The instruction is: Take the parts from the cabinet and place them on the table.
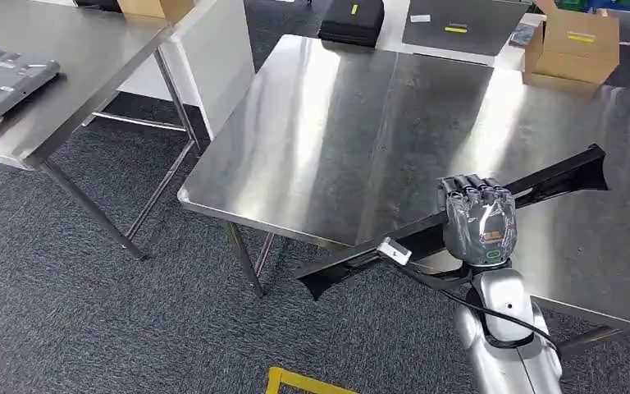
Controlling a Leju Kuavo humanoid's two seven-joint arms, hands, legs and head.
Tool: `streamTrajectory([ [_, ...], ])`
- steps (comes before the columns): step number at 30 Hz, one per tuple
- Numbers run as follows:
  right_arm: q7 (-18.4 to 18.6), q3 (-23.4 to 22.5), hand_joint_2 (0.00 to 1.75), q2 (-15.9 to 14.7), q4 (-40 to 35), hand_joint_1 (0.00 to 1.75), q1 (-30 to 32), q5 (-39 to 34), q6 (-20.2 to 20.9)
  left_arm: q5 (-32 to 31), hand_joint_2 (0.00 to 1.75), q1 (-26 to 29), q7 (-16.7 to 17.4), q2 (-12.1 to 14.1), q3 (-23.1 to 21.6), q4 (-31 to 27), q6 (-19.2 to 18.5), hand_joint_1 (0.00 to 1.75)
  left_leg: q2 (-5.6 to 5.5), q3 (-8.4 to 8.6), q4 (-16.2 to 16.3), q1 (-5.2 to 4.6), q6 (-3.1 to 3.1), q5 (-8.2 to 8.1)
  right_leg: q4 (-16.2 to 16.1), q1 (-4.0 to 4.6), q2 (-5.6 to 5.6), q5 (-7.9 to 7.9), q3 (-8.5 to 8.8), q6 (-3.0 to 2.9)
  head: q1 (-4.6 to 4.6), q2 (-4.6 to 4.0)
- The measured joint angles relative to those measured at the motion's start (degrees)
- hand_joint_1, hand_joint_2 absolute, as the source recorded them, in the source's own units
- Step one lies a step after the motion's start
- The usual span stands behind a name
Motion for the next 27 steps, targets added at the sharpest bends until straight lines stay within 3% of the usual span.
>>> streamTrajectory([
  [1, 0.00, 0.00, 1.75, -0.02, 0.00, 1.62, -0.09, 0.00, 0.00, 0.00, 1.75, -0.09, 0.00, 0.02, 0.02, 0.00, 0.00, 0.00, -0.04, 0.33, -0.52, -0.27, 0.21, -0.47, 0.20, 0.77, 0.03, -0.22, -0.25, 0.36, 0.09, 0.00],
  [4, 0.00, 0.04, 1.75, 0.00, 0.00, 1.62, -0.07, 0.00, 0.00, 0.00, 1.75, -0.03, 0.00, 0.02, 0.02, 0.00, 0.00, 0.00, -0.15, 0.30, -0.50, -0.80, 1.17, -0.52, -0.21, 0.54, 0.00, -0.18, -0.15, 1.29, 0.00, 0.00],
  [5, 0.00, 0.02, 1.75, -0.02, -0.09, 1.62, -0.12, 0.00, 0.00, 0.00, 1.75, -0.08, 0.00, -0.07, 0.02, 0.00, 0.00, 0.00, -0.05, 1.27, -1.47, -0.07, 1.89, 0.04, 0.17, 1.09, -0.07, -0.57, -0.48, 1.66, 0.00, 0.00],
  [6, 0.00, 0.02, 1.75, -0.07, -0.09, 1.62, -0.13, 0.00, 0.00, 0.00, 1.75, -0.07, 0.00, -0.11, 0.02, 0.00, 0.00, 0.00, -0.07, 1.55, -1.75, -0.33, 2.17, 0.18, 1.71, 0.65, -0.14, -1.40, -0.95, 1.56, 0.15, 0.00],
  [9, 0.00, 0.02, 1.75, -0.09, -0.02, 1.62, -0.08, 0.00, 0.00, 0.00, 1.75, -0.13, 0.00, -0.09, 0.02, 0.00, 0.00, 0.00, -0.01, 1.52, -1.71, -0.28, 2.52, 0.12, 14.72, 0.39, -0.07, -6.69, -7.76, 1.08, 0.33, 0.00],
  [10, 0.00, 0.02, 1.75, -0.09, 0.00, 1.62, 0.08, 0.00, 0.02, -0.04, 1.75, -0.12, 0.04, -0.09, 0.02, 0.00, -0.04, 0.00, -0.09, 1.52, -1.70, -0.28, 2.58, -0.16, 18.85, 0.38, -0.08, -7.53, -10.09, 1.44, 0.37, 0.00],
  [11, 0.00, 0.02, 1.75, -0.09, 0.06, 1.62, 0.13, 0.04, 0.26, -0.30, 1.75, -0.04, 0.44, -0.09, 0.02, 0.02, -0.09, 0.00, -0.11, 1.64, -1.69, -0.28, 2.53, -0.28, 19.18, 0.30, -0.09, -7.07, -10.58, 1.93, 0.33, 0.00],
  [12, 0.00, 0.02, 1.75, -0.09, 0.11, 1.62, 0.09, 0.07, 0.48, -0.53, 1.75, -0.02, 0.77, -0.09, 0.02, 0.02, -0.15, 0.00, -0.18, 1.84, -1.68, -0.24, 2.38, -0.42, 16.69, 0.09, -0.11, -5.58, -9.60, 2.59, 0.37, 0.00],
  [14, 0.02, 0.02, 1.75, -0.09, 0.11, 1.62, -0.10, 0.07, 0.92, -0.70, 1.75, -0.03, 1.18, -0.22, 0.02, 0.02, -0.22, 0.00, -0.36, 2.57, -1.56, -0.07, 1.83, -0.93, 5.39, -0.42, -0.23, -0.67, -4.09, 3.93, 0.42, 0.00],
  [15, 0.04, 0.04, 1.75, -0.07, 0.11, 1.62, -0.20, 0.09, 0.98, -0.74, 1.75, -0.04, 1.25, -0.22, 0.02, 0.02, -0.22, 0.00, -0.37, 2.78, -1.46, -0.23, 1.40, -1.30, 0.38, -0.74, -0.46, 0.76, -1.77, 4.03, 0.53, 0.00],
  [16, 0.07, 0.09, 1.75, -0.02, 0.11, 1.62, -0.36, 0.11, 1.12, -0.85, 1.75, -0.07, 1.31, -0.15, 0.02, 0.02, -0.22, 0.00, -0.40, 2.70, -1.25, -0.60, 0.92, -1.87, 0.19, -0.10, -0.33, 0.38, -1.04, 3.13, 0.63, 0.00],
  [17, 0.13, 0.09, 1.75, -0.02, 0.11, 1.62, -0.41, 0.11, 1.14, -0.96, 1.75, -0.08, 1.36, -0.15, 0.00, 0.00, -0.20, 0.00, -0.40, 2.68, -1.33, -0.58, 0.60, -2.43, 0.22, -0.03, -0.29, -0.05, -1.32, 2.06, 0.44, 0.00],
  [19, 0.11, 0.07, 1.75, -0.09, 0.13, 1.62, -0.32, 0.11, 1.18, -1.01, 1.75, -0.05, 1.55, -0.13, 0.00, 0.02, -0.20, 0.00, -0.30, 3.00, -1.52, -0.33, -0.02, -2.95, 0.34, 0.33, -0.12, -0.54, -1.34, 1.07, 0.46, 0.00],
  [20, 0.13, 0.07, 1.75, -0.07, 0.07, 1.62, -0.38, 0.11, 1.18, -1.01, 1.75, -0.17, 1.55, -0.07, 0.00, -0.09, -0.20, 0.00, -0.18, 3.44, -1.40, -0.19, -0.34, -3.43, 0.25, -0.30, 0.07, -0.68, -0.56, 0.44, 0.35, 0.00],
  [21, 0.11, 0.07, 1.75, -0.02, 0.02, 1.62, -0.36, 0.11, 1.18, -1.03, 1.75, -0.14, 1.53, -0.04, 0.00, -0.09, -0.20, 0.00, -0.14, 3.20, -0.42, 0.01, -0.53, -3.45, 0.12, -0.41, 0.15, -0.88, 0.18, 0.16, 0.48, 0.00],
  [22, 0.13, 0.04, 1.75, -0.02, 0.02, 1.62, -0.44, 0.13, 1.18, -1.03, 1.75, -0.21, 1.53, -0.04, 0.00, -0.09, -0.17, 0.00, 0.00, 1.83, 2.82, 0.09, -0.83, -4.41, 0.12, -0.38, 0.11, -1.44, 1.02, -0.64, -0.05, 0.00],
  [23, 0.13, 0.02, 1.75, -0.02, 0.02, 1.62, -0.44, 0.13, 1.18, -1.03, 1.75, -0.21, 1.53, -0.07, -0.04, -0.09, -0.17, 0.00, 0.01, -1.35, 8.11, 0.09, -1.17, -6.30, 0.12, -0.21, 0.08, -2.07, 1.70, -1.06, -0.02, 0.00],
  [24, 0.11, 0.02, 1.75, -0.02, 0.02, 1.62, -0.35, 0.13, 1.18, -1.03, 1.75, -0.13, 1.57, -0.07, -0.04, -0.07, -0.15, 0.00, 0.01, -4.96, 13.38, 0.09, -1.39, -7.87, 0.13, -0.08, 0.08, -2.70, 2.32, -1.17, -0.09, 0.00],
  [25, 0.11, 0.04, 1.75, 0.00, 0.09, 1.62, -0.21, 0.13, 1.18, -1.03, 1.75, 0.04, 1.62, -0.09, -0.04, -0.04, -0.15, 0.00, 0.01, -7.88, 16.95, 0.09, -1.43, -8.34, 0.13, 0.09, 0.09, -3.30, 2.94, -1.25, -0.13, 0.00],
  [26, 0.11, 0.04, 1.75, 0.00, 0.11, 1.62, -0.11, 0.13, 1.18, -1.03, 1.75, 0.22, 1.68, -0.09, -0.02, -0.02, -0.13, 0.00, 0.01, -10.22, 18.34, 0.06, -1.29, -7.11, 0.13, 0.27, 0.19, -4.05, 3.82, -1.28, -0.07, 0.00],
  [27, 0.11, 0.04, 1.75, 0.00, 0.11, 1.62, -0.02, 0.13, 1.18, -1.03, 1.75, 0.37, 1.70, -0.09, -0.02, -0.02, -0.09, 0.00, 0.01, -10.75, 16.55, 0.02, -1.00, -4.23, 0.12, 0.42, 0.33, -4.85, 4.86, -1.25, -0.11, 0.00],
])
